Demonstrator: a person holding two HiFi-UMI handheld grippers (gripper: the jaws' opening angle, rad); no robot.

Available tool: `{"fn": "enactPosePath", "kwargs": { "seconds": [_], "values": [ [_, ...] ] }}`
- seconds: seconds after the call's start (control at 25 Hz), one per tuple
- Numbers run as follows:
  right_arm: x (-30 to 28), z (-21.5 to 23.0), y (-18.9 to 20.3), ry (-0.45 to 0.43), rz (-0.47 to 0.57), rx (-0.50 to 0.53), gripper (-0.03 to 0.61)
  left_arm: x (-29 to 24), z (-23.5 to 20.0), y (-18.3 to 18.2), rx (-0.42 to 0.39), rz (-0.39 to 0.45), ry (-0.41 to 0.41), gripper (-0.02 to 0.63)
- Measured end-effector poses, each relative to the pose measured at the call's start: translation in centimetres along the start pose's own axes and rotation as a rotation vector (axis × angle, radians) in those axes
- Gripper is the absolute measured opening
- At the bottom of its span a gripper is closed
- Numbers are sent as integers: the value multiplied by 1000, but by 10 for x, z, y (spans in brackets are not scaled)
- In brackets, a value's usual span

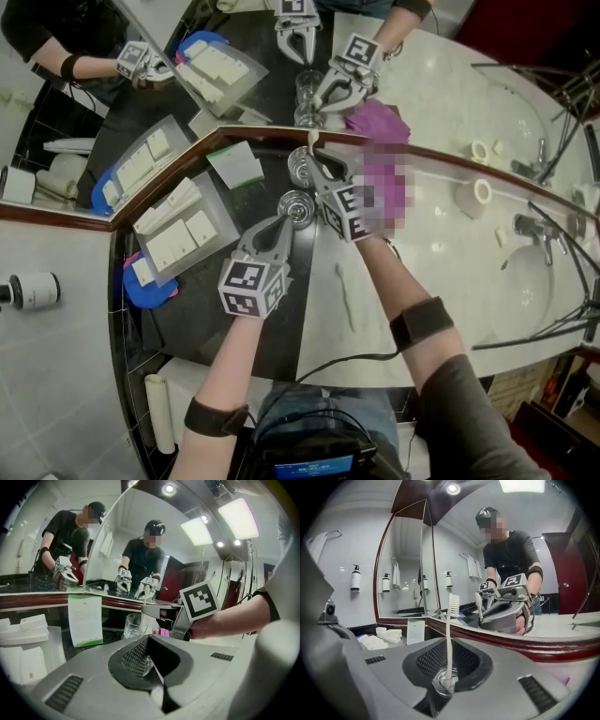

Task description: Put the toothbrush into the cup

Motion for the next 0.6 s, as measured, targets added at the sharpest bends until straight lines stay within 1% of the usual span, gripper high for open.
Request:
{"fn": "enactPosePath", "kwargs": {
  "seconds": [0.12, 0.24, 0.36, 0.6],
  "values": [
    [-2, 2, 8, -2, -16, 7, 65, 0, -1, 1, 5, 0, -1, 2],
    [-3, 1, 8, -4, -32, 7, 73, 0, -3, 2, 9, -2, -2, 2],
    [-4, 2, 13, -3, -38, 18, 107, 0, -3, 3, 10, -4, -3, 2],
    [-3, 3, 11, -1, -38, 22, 107, -1, -2, 2, 13, 0, -4, 2]
  ]
}}
Point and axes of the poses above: the fingertips, and each gripper's own axes: x backward along the fingers, z to its right, y out of its underside, the point moved 2 cm from there along x, backward along the fingers, and after that the axes turned 9 degrees about x, right-handed, at the moved point
